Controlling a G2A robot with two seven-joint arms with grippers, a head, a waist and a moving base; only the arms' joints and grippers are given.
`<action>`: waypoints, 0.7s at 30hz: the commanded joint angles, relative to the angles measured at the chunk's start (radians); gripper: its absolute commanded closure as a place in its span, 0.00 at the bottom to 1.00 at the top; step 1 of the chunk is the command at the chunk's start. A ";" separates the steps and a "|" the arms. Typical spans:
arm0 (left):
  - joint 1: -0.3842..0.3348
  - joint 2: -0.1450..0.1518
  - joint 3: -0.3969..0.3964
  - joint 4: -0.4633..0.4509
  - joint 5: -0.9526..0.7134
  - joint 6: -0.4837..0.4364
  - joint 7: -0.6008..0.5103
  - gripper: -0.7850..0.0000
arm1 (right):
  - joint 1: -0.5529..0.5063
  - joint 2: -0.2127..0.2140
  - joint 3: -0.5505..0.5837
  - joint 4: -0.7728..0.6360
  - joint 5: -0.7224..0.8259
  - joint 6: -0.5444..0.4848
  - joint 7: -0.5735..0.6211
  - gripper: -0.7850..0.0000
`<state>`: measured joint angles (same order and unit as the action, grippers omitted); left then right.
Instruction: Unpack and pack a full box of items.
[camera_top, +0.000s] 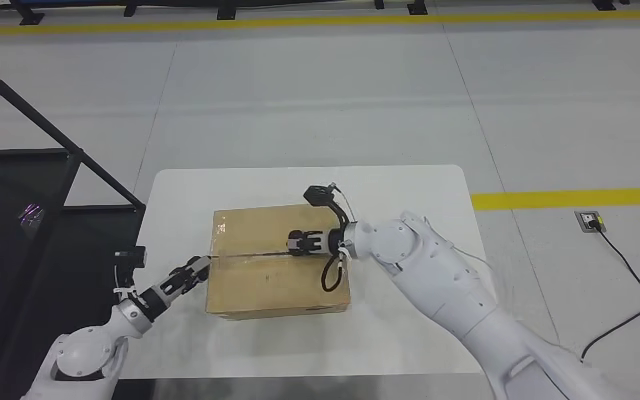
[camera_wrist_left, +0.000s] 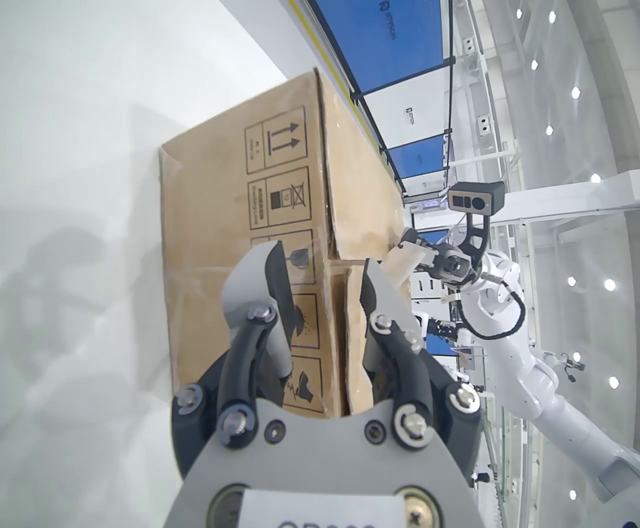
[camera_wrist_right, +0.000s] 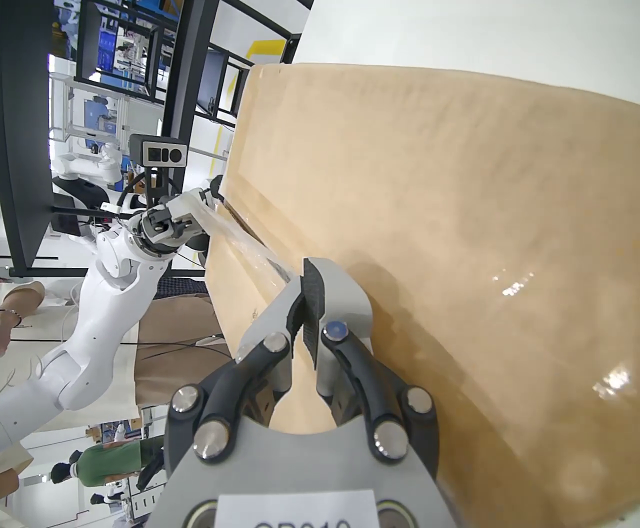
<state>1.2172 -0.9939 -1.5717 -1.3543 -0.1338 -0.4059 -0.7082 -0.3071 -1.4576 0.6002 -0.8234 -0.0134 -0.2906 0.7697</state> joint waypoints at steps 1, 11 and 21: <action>0.001 -0.001 0.009 -0.004 0.000 -0.003 0.000 0.55 | 0.007 -0.013 -0.009 0.017 0.004 -0.004 0.003 1.00; 0.013 -0.004 0.031 -0.040 -0.003 -0.009 0.000 0.55 | 0.046 -0.081 -0.052 0.110 0.016 -0.048 0.016 1.00; 0.029 -0.005 0.023 -0.051 -0.044 -0.012 0.017 0.55 | 0.075 -0.158 -0.092 0.189 0.027 -0.091 0.024 1.00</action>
<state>1.2440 -0.9993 -1.5411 -1.4127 -0.1652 -0.4169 -0.6933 -0.2348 -1.6082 0.5121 -0.6428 0.0124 -0.3780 0.7919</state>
